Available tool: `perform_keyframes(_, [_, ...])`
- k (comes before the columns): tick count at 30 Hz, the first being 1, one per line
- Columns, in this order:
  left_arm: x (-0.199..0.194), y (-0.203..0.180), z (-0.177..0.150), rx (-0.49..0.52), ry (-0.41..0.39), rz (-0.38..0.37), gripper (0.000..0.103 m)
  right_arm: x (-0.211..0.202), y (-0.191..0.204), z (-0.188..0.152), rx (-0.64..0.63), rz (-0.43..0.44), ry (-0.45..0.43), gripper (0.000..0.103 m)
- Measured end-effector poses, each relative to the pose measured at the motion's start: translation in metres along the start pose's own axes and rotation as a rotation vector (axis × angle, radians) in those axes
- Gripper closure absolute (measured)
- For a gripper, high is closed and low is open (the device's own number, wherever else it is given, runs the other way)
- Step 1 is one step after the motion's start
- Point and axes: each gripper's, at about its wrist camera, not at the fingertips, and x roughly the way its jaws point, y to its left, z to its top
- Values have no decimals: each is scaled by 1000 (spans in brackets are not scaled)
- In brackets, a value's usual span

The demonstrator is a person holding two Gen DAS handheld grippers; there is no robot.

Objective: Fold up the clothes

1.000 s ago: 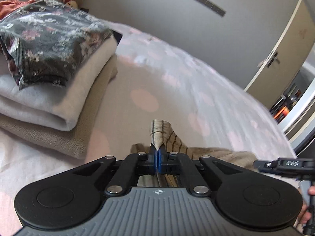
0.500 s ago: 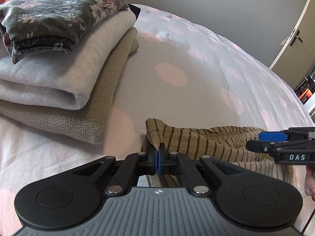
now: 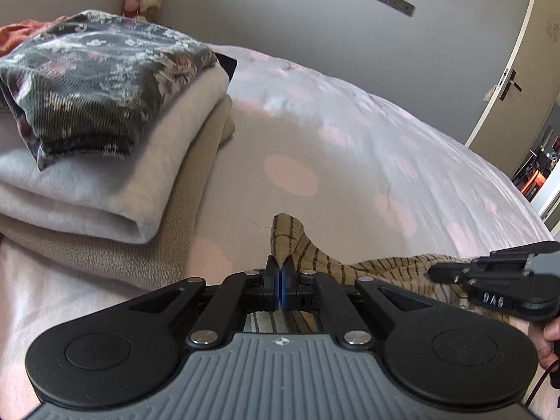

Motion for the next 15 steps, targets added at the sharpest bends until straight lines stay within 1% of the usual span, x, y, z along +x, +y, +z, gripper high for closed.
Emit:
perform_keyframes(4, [9, 2, -4, 3, 37, 23, 103, -6, -7, 6, 42, -17, -36, 101])
perform_keyframes(7, [15, 4, -7, 6, 65, 40, 103, 7, -2, 4, 34, -22, -12, 101])
perform_keyframes(11, [23, 5, -11, 14, 93, 58, 102, 18, -3, -1, 60, -13, 15, 99])
perform_keyframes(13, [21, 5, -10, 13, 90, 52, 102, 8, -5, 0, 85, -15, 4, 93])
perform_keyframes(15, [17, 7, -8, -5, 88, 42, 99, -9, -5, 0, 88, -23, -20, 93])
